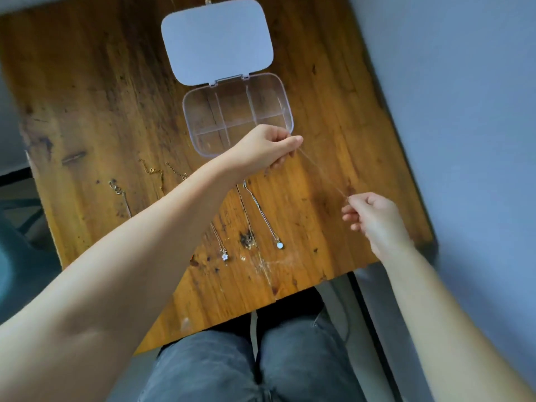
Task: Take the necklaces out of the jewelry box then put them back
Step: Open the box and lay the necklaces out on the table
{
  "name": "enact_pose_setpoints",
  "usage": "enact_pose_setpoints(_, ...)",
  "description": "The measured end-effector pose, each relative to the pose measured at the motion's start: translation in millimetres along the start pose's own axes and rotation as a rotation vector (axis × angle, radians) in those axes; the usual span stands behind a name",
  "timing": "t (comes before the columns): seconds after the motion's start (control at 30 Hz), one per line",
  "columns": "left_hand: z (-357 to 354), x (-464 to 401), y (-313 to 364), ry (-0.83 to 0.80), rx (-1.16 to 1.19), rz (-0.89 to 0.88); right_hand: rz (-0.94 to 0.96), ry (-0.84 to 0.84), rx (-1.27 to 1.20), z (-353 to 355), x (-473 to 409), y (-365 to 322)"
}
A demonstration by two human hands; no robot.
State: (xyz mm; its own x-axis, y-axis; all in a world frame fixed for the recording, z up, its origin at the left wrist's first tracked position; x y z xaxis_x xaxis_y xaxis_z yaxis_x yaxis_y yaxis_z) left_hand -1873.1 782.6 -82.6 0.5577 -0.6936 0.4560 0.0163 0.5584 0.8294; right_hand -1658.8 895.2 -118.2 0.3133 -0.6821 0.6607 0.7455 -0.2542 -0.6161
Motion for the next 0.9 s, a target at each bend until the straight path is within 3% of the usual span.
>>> enact_pose_setpoints(0.17, -45, -30, -2, -0.024, -0.587, -0.162, -0.172, 0.003, 0.007, -17, 22, 74)
enact_pose_setpoints(0.27, -64, -37, -6, 0.004, -0.943, -0.283, -0.105, 0.009, 0.168, -23, 27, 85)
enact_pose_setpoints(0.33, -70, -39, -11, 0.028, -1.044, -0.329, -0.033, 0.027, 0.281, -22, 26, 81)
enact_pose_setpoints(0.53, -66, -27, -19, 0.082, -1.04, -0.394, 0.065, -0.073, 0.548, -21, 20, 69)
enact_pose_setpoints(0.7, -18, 10, -28, 0.222, -0.796, -0.359, 0.169, -0.075, 0.558, -22, 17, 17)
enact_pose_setpoints(0.9, 87, 103, -117, 0.563, -0.592, -0.036, 0.393, -0.206, 0.575, -107, 38, -64)
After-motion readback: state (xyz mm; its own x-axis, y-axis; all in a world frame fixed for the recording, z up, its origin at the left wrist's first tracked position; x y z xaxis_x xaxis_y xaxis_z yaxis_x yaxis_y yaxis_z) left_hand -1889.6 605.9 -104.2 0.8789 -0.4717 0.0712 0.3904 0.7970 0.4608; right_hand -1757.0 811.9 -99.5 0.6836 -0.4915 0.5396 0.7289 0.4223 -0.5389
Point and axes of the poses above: each hand's wrist, its own x-axis away from the middle knuckle, its own z-axis out of the back of the hand, y = z × x, the point moved 9 cm from there along -x, towards the middle knuckle, and after that the axes turned 5 degrees about y, right-handed, at the moved point
